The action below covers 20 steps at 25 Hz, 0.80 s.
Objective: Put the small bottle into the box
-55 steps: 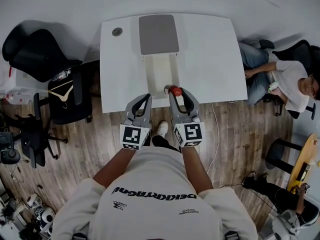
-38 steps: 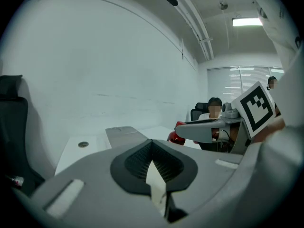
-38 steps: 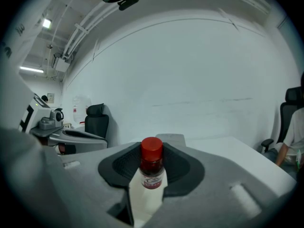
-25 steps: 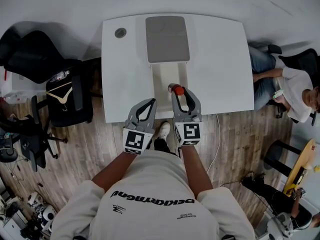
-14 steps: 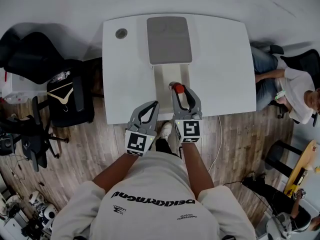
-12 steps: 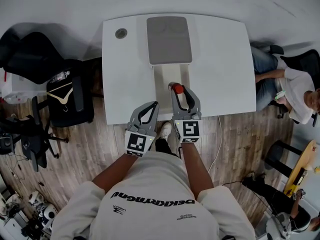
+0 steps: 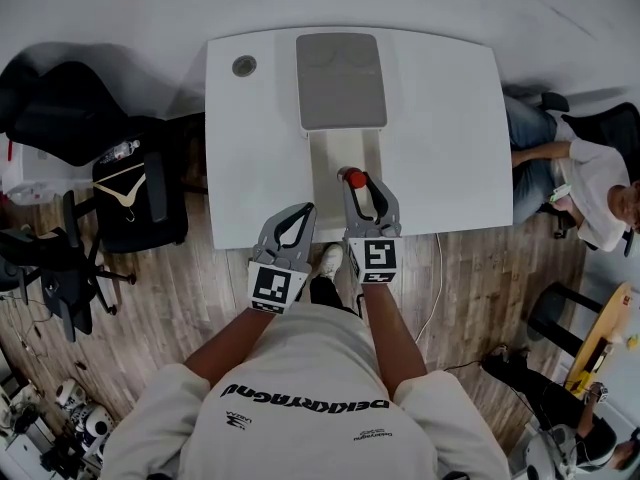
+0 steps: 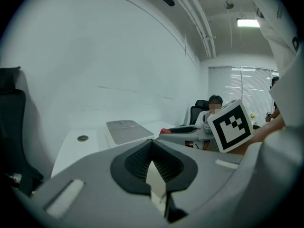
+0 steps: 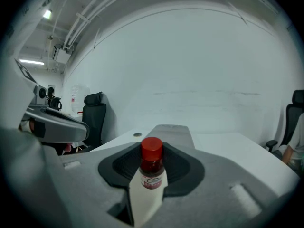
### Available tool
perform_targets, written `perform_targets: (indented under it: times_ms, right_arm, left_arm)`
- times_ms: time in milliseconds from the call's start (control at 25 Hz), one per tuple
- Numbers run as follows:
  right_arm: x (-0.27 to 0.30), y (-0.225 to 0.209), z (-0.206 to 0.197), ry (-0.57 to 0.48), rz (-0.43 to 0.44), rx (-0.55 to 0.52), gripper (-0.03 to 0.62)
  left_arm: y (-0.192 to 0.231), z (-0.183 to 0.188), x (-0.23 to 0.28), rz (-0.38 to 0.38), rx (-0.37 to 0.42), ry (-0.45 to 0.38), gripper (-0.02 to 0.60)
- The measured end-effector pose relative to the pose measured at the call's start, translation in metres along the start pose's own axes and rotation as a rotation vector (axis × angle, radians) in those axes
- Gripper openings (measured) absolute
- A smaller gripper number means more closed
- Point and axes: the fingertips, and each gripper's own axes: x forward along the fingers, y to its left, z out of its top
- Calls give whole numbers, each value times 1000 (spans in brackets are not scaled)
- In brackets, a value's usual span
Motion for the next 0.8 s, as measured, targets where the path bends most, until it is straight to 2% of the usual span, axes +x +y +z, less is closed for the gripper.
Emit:
perform_targets:
  times_ms: [800]
  right_arm:
    - [21, -11, -19, 32, -2, 0, 135]
  left_arm:
    - [-2, -5, -2, 1, -5, 10, 6]
